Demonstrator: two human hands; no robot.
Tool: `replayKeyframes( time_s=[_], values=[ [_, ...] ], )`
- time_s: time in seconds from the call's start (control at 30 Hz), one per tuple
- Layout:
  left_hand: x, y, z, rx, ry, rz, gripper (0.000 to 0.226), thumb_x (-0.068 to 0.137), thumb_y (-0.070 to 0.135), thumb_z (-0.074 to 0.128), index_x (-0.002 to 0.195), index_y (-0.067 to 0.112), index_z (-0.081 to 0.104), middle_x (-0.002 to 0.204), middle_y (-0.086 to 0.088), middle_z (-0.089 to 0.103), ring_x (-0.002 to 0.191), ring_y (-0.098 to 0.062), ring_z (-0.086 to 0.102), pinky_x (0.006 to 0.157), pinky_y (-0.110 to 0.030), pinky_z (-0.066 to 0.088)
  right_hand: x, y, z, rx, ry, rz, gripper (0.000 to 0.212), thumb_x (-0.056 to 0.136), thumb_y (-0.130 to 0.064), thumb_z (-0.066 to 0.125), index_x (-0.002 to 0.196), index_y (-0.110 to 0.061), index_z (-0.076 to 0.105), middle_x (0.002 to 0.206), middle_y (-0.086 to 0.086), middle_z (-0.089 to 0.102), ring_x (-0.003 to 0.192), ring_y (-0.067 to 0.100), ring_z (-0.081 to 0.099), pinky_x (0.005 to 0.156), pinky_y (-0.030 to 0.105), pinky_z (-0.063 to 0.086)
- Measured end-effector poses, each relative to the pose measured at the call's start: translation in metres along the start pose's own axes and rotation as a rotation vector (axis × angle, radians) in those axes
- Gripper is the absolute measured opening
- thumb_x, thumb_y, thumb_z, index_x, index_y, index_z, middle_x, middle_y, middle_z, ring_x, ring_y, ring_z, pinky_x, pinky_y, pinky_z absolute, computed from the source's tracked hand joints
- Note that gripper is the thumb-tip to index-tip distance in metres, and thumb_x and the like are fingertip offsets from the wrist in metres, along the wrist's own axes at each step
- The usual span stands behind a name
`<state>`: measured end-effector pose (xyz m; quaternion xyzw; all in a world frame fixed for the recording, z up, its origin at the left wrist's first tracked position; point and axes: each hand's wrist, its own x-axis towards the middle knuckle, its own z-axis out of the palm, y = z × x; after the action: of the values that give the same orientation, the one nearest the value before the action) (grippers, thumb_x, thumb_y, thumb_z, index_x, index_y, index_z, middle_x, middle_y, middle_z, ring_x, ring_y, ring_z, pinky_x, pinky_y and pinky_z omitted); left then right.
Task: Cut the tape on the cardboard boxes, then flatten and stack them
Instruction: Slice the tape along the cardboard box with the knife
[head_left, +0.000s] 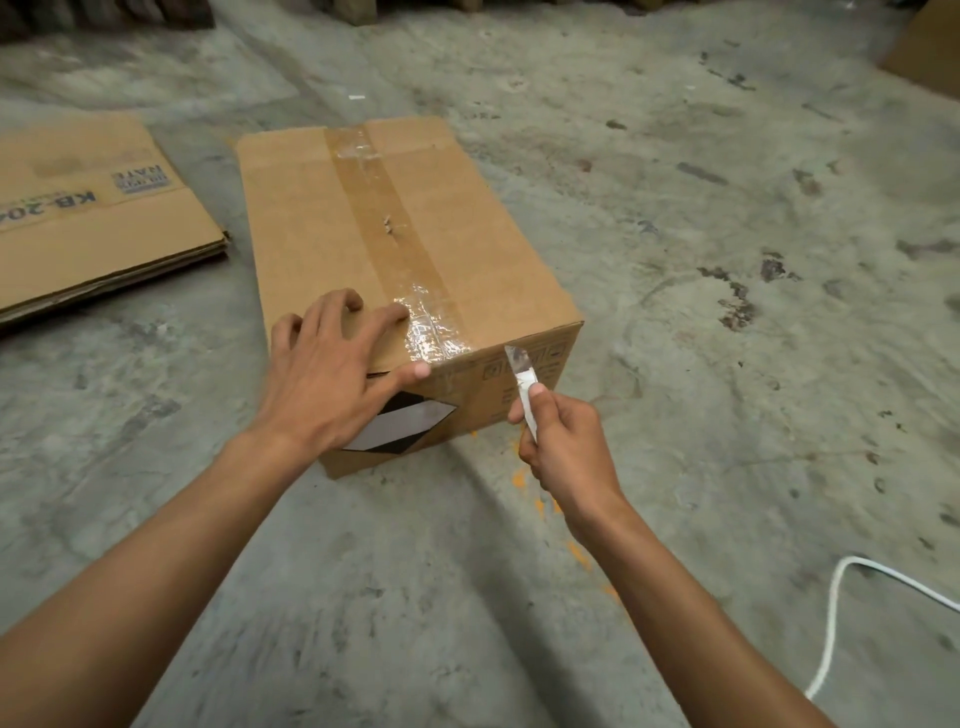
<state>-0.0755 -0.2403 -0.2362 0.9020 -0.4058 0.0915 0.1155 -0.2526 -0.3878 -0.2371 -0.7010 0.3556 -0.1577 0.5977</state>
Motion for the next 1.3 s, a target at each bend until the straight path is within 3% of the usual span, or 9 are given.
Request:
replayKeyframes(
  time_s=[1.3],
  values=[
    [-0.002,0.005,0.0,0.08,0.008,-0.01,0.067,0.09,0.075,0.015,0.136,0.036,0.043,0.13,-0.004,0.043,0.127,-0.024,0.039,0.1,-0.047,0.028,-0.003,-0.011,0.009,0.043,-0.076,0.103,0.04,0.105,-0.028,0.035,0.074,-0.013,0.057,0.048,-0.001,0.037,0.034,0.004,0.028,0.039,0.016,0.026]
  ],
)
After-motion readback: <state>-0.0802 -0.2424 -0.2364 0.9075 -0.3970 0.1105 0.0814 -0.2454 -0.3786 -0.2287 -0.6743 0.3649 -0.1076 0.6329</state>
